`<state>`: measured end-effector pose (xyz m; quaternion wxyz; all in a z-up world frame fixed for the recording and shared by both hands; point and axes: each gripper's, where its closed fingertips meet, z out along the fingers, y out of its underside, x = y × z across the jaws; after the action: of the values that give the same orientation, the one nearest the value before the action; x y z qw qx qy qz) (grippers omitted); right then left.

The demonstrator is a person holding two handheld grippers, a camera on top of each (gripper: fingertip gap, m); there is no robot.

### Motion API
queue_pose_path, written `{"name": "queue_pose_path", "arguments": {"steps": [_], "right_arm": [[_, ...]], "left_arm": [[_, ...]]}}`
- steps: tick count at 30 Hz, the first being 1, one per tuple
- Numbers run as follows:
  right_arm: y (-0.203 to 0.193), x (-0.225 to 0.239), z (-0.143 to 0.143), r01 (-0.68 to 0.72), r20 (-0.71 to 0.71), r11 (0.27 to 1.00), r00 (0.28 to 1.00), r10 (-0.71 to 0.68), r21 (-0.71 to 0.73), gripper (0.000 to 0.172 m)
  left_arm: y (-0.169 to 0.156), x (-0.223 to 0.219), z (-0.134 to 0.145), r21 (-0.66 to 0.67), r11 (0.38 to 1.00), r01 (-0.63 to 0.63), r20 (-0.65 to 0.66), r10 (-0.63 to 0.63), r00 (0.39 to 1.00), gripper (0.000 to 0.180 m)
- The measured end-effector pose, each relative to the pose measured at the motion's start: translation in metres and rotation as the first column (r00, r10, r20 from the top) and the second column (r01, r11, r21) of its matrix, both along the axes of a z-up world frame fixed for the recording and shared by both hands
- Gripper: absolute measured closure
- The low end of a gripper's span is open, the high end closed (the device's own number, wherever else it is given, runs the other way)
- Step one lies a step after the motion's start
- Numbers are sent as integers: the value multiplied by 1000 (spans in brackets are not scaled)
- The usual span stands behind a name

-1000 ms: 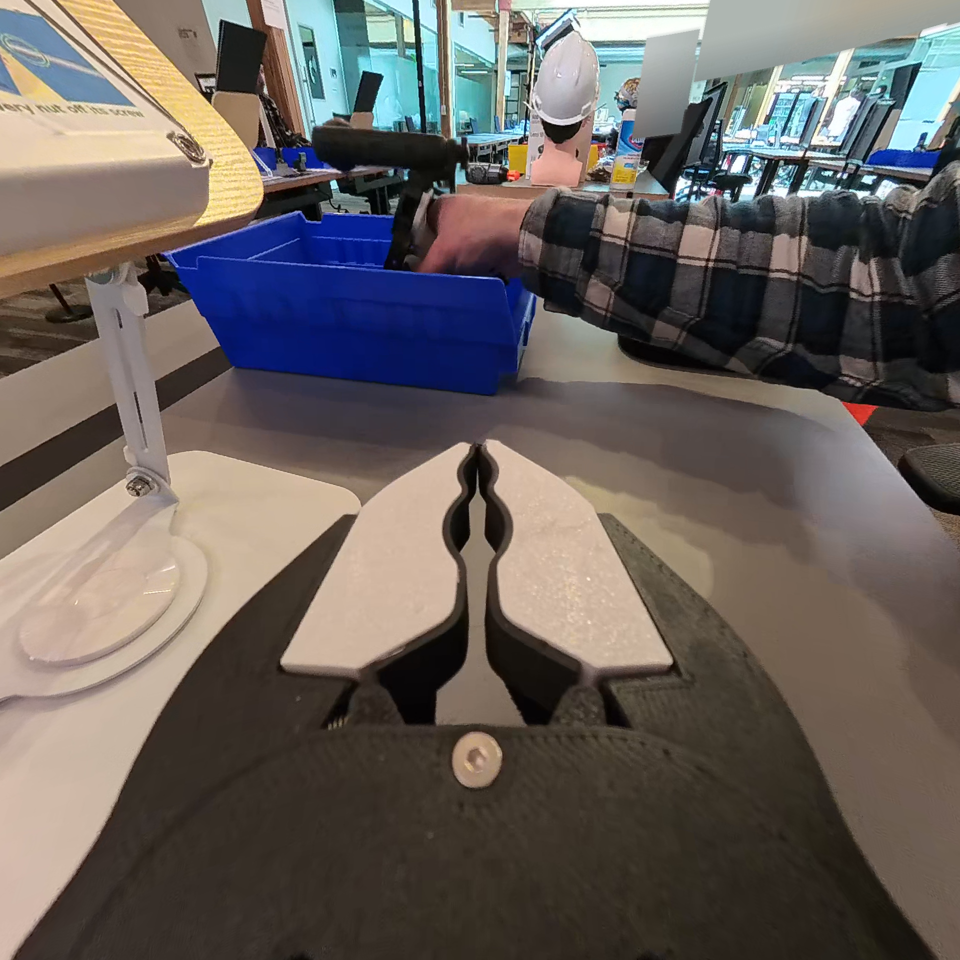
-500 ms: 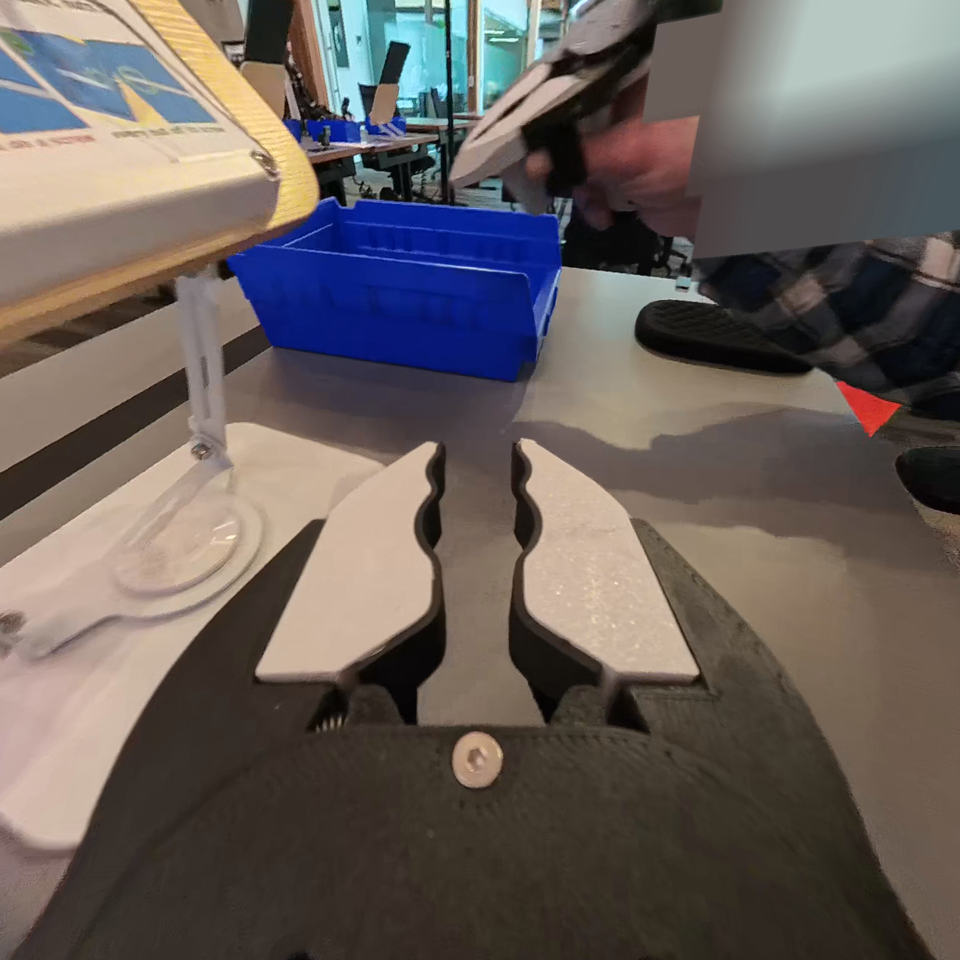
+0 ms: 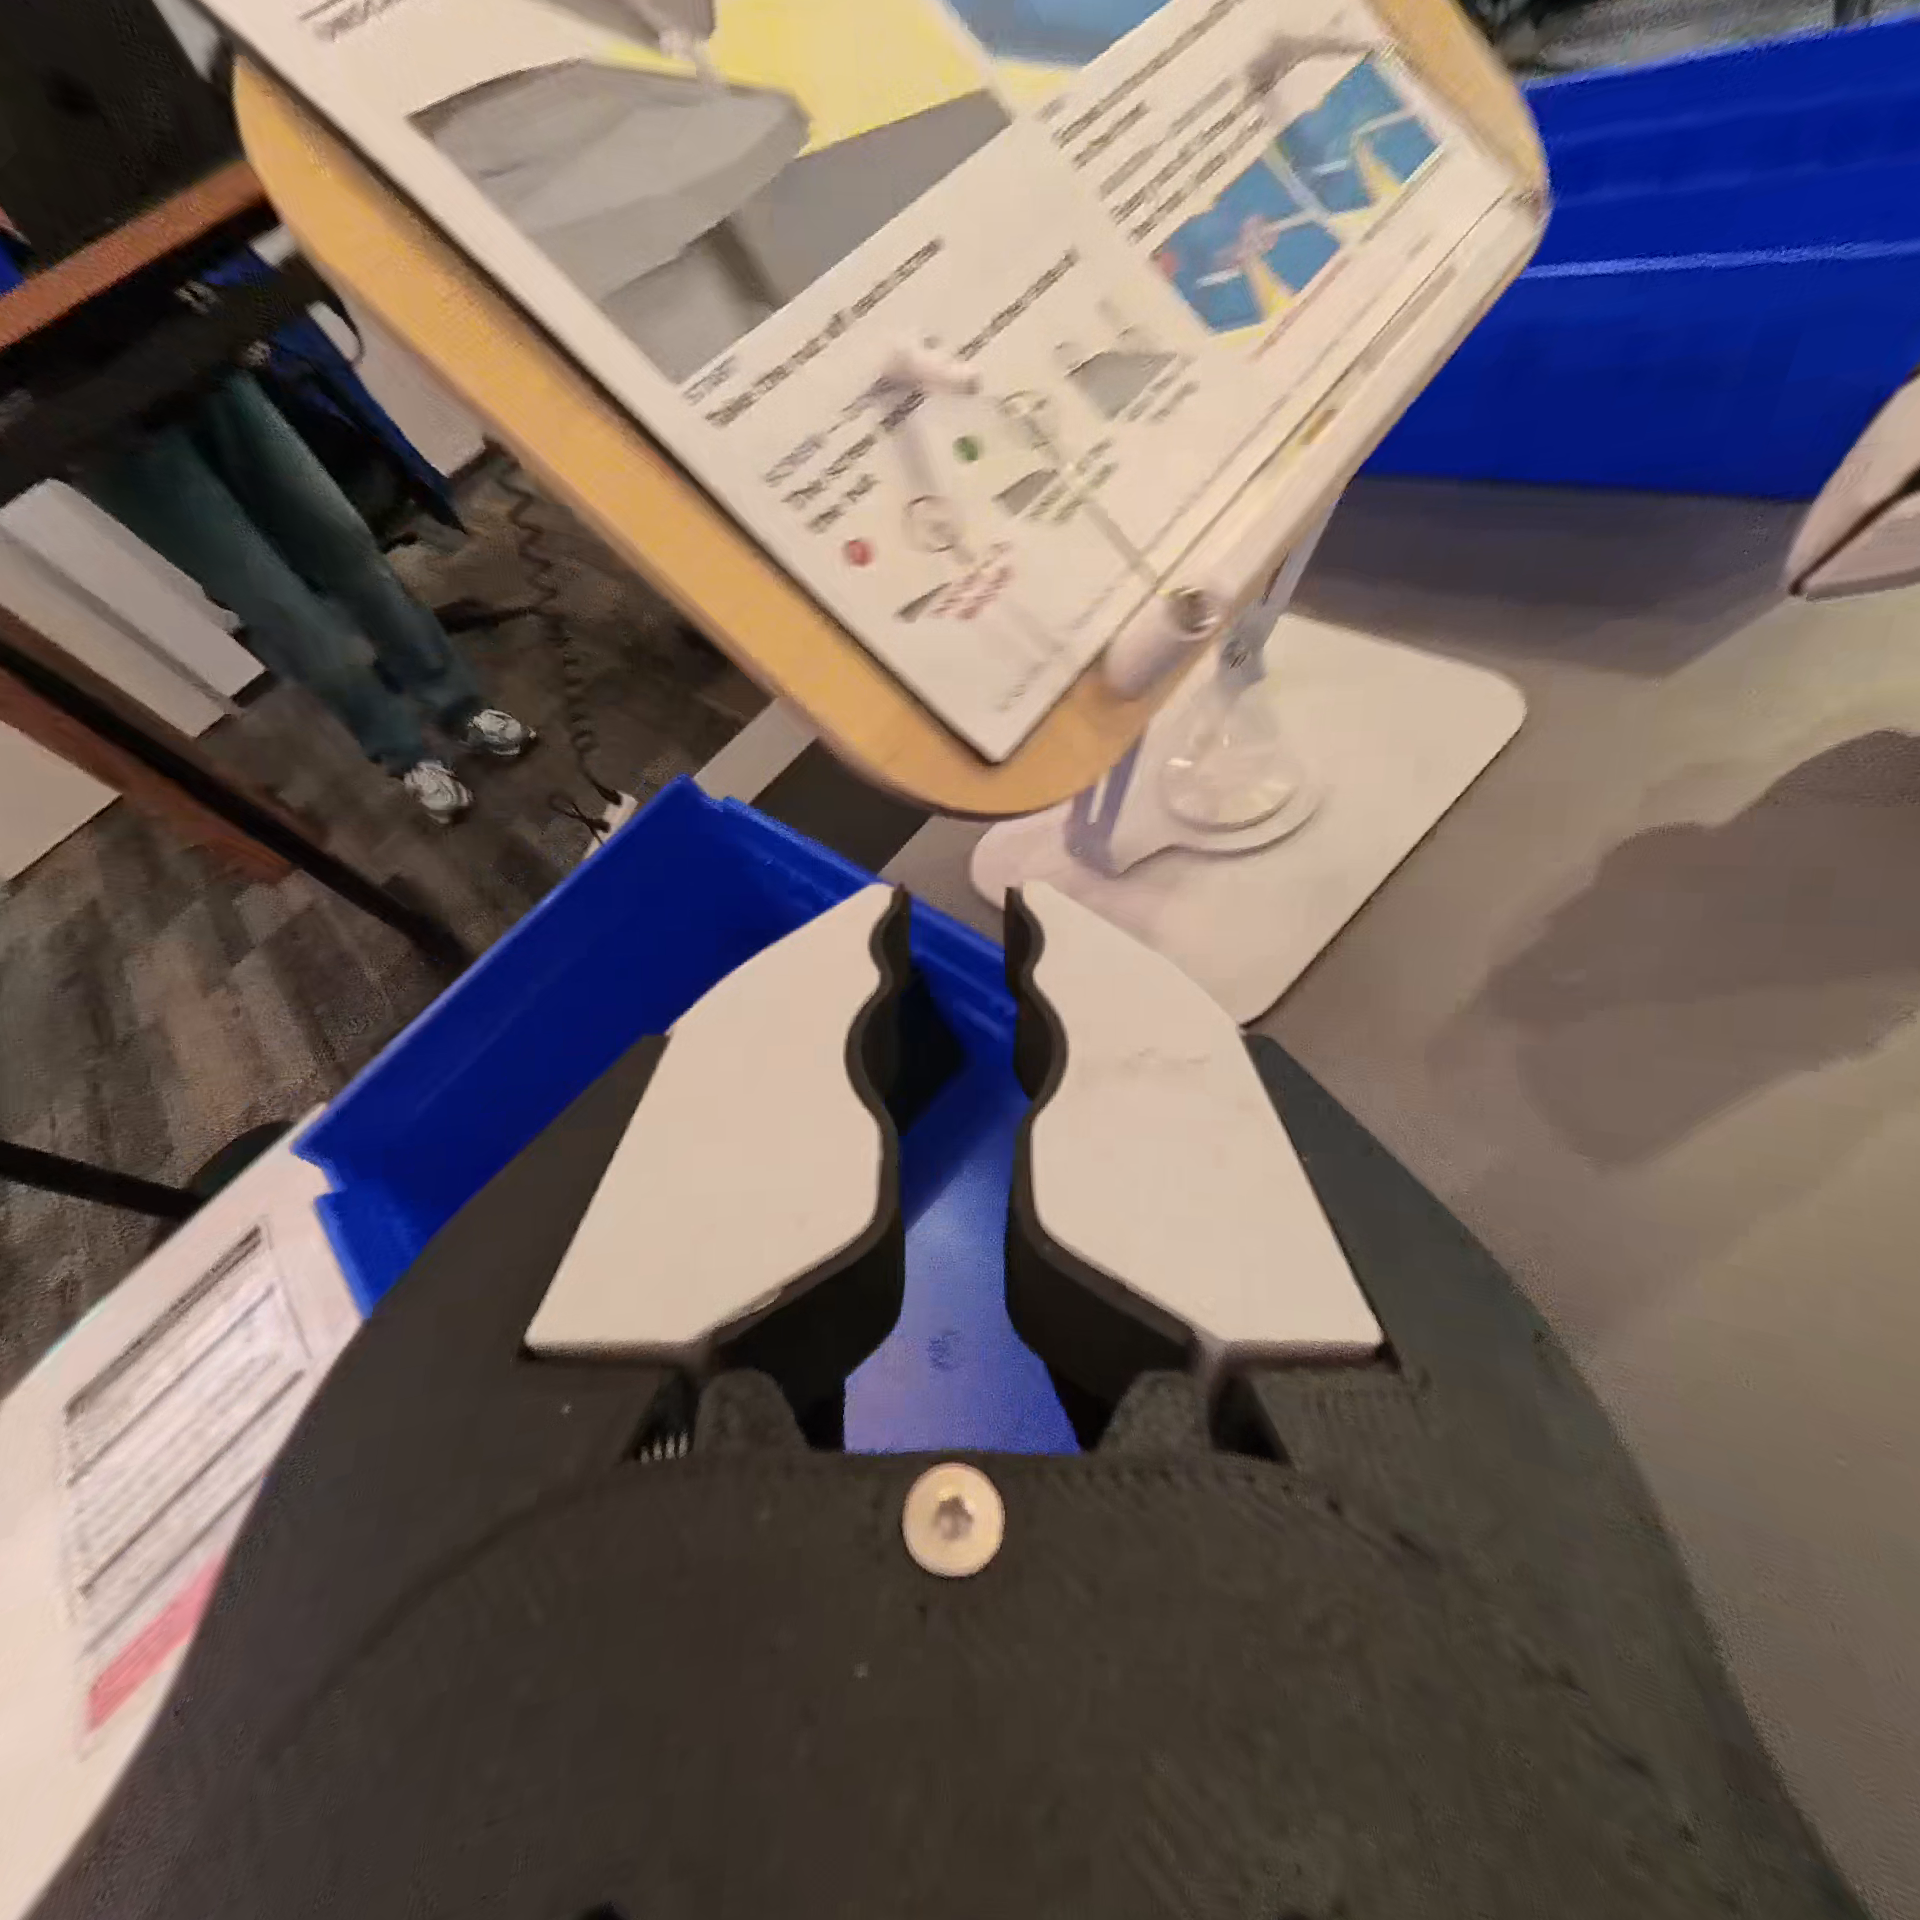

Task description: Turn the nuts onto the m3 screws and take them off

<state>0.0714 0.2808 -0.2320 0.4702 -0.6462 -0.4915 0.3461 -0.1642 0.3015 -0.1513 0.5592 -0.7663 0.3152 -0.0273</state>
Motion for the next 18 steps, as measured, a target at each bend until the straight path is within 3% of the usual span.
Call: {"name": "queue_pose_path", "arguments": {"steps": [3,9,11,13,18], "right_arm": [[-5,-15,-22,-47,22,999,999,47,-6,171],[-8,-18,-43,-87,51,996,995,88,-14,171],[-6,-15,-43,-96,44,995,994,96,-9,172],[-4,-12,-47,-99,51,995,994,100,-18,172],[-2,-9,-44,-112,12,993,994,112,-44,171]], "left_arm": [[37,-29,-6,-77,996,34,-115,-42,992,172],[111,-67,-64,-341,934,103,-292,-209,933,177],[131,-75,-80,-366,921,135,-335,-266,904,176],[144,-81,-101,-456,881,127,-323,-296,899,173],[152,-93,-156,-625,777,73,-407,-404,820,169]]}}
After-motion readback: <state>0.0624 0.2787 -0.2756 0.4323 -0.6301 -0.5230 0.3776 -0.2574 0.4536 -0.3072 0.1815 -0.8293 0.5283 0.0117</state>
